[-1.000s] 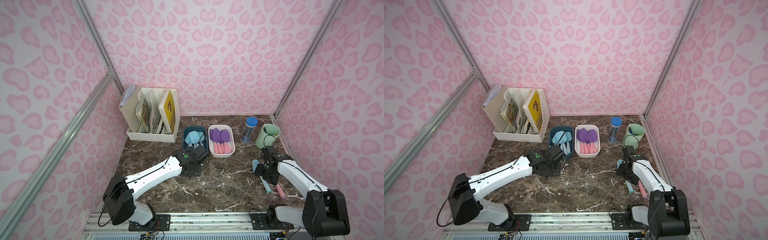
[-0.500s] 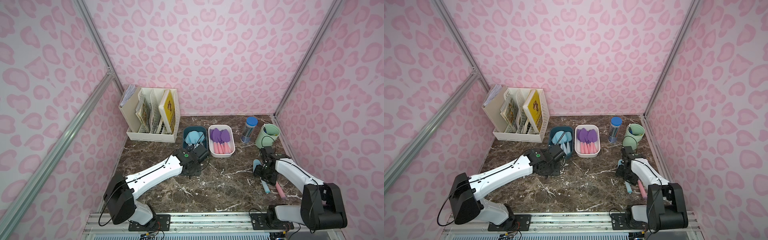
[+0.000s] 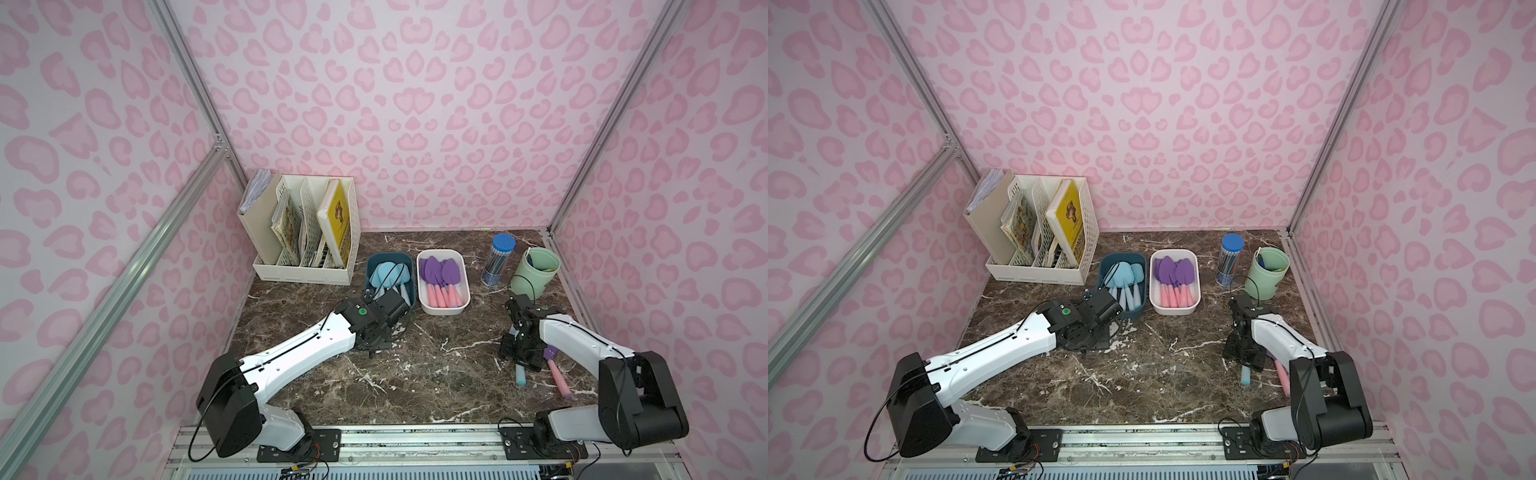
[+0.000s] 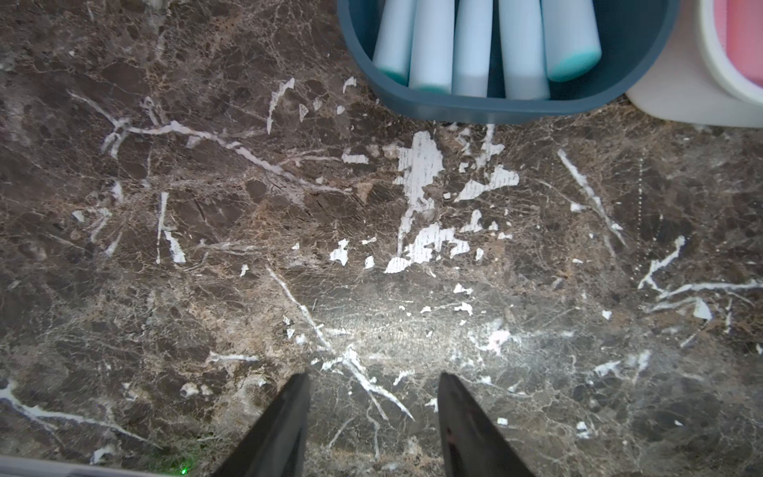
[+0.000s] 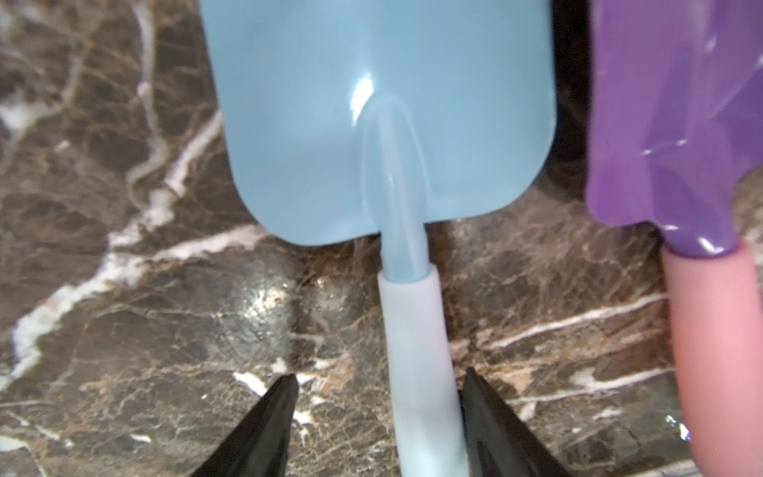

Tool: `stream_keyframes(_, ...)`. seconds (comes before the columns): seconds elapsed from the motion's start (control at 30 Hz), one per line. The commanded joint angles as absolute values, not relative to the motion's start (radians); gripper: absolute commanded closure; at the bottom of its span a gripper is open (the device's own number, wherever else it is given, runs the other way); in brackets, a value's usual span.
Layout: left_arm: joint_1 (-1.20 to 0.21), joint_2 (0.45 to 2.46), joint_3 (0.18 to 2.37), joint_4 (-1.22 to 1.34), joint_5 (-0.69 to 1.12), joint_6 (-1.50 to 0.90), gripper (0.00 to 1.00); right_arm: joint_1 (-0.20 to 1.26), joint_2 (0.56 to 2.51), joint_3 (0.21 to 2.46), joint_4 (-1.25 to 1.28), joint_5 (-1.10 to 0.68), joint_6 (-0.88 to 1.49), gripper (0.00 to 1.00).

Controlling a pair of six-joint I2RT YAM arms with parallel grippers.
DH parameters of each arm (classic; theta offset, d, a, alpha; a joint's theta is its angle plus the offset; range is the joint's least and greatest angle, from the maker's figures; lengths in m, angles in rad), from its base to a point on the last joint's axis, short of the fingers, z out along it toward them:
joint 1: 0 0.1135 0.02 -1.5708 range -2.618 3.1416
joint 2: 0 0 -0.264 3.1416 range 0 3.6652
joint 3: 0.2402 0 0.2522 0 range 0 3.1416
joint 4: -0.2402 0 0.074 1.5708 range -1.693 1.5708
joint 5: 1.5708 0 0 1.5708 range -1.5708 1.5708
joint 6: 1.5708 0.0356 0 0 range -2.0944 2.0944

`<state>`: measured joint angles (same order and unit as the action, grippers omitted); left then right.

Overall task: Sort the small shovels by color and place them into the storage box
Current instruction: Pick up the shovel from the center of the board.

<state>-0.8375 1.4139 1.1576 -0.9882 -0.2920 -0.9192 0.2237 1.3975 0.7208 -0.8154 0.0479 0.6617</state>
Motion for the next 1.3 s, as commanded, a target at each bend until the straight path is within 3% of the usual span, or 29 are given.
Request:
stream_keyframes(0.0,-0.828,1.401,1.157,-1.013,-0.308,-0.906,0.45,0.234,1.396,0.720,-0.828,0.057,0.671,0.34)
stream_keyframes(0.43,-0.799,1.353,1.128,-1.005,-0.296,-0.902,0.45,0.245,1.393,0.701,-0.828,0.063,0.682,0.47)
stream_keyframes(0.93,-0.776,1.320,1.122,-1.011,-0.296,-0.890,0.45,0.257,1.366,0.695,-0.832,0.052,0.693,0.75)
stream_keyframes(1.27,-0.759,1.280,1.121,-1.033,-0.320,-0.878,0.45,0.398,1.374,0.833,-0.965,0.102,0.733,0.85)
